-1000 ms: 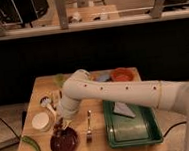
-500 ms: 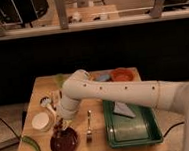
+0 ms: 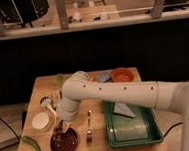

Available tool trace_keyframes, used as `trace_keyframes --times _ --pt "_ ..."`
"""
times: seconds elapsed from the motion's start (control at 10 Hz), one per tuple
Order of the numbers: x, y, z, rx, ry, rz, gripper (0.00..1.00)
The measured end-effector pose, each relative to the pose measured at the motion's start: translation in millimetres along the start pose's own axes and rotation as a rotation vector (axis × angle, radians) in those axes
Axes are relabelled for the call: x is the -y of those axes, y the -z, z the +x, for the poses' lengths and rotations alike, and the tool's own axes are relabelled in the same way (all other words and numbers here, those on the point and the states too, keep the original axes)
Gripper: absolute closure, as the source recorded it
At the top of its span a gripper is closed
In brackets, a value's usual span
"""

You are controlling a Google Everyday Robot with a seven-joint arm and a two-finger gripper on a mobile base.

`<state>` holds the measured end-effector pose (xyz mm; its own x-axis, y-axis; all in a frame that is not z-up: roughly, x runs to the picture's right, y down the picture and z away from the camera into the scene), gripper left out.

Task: Place grapes in purple bowl

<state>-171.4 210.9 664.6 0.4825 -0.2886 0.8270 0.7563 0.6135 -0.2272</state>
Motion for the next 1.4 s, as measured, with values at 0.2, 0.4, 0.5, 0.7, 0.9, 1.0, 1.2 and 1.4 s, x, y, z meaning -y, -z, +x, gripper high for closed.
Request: trace_keyframes --times 0.2,0.4,0.5,0.7,0.9,1.0,1.2,1.4 --pt "-4.6 -3.0 -4.6 0.011 0.004 -0.011 0.97" --pt "-9.5 -7.2 -8.4 0.025 0.007 -0.019 0.97" --pt "-11.5 -10.6 -9.5 0.035 0.013 -0.027 0.97" --pt "-12.6 -18.9 -14.2 0.061 0.046 -0.053 0.97" --pt "-16.2 -23.7 -15.8 0.107 0.084 -0.086 0.88" --pt "-18.6 -25.6 -16.2 0.134 0.109 -0.112 0.8" --pt "-21.7 -26.1 -16.4 0.163 0.14 -0.141 0.57" --pt "-23.4 -24.9 -15.6 0.163 0.148 -0.149 0.38"
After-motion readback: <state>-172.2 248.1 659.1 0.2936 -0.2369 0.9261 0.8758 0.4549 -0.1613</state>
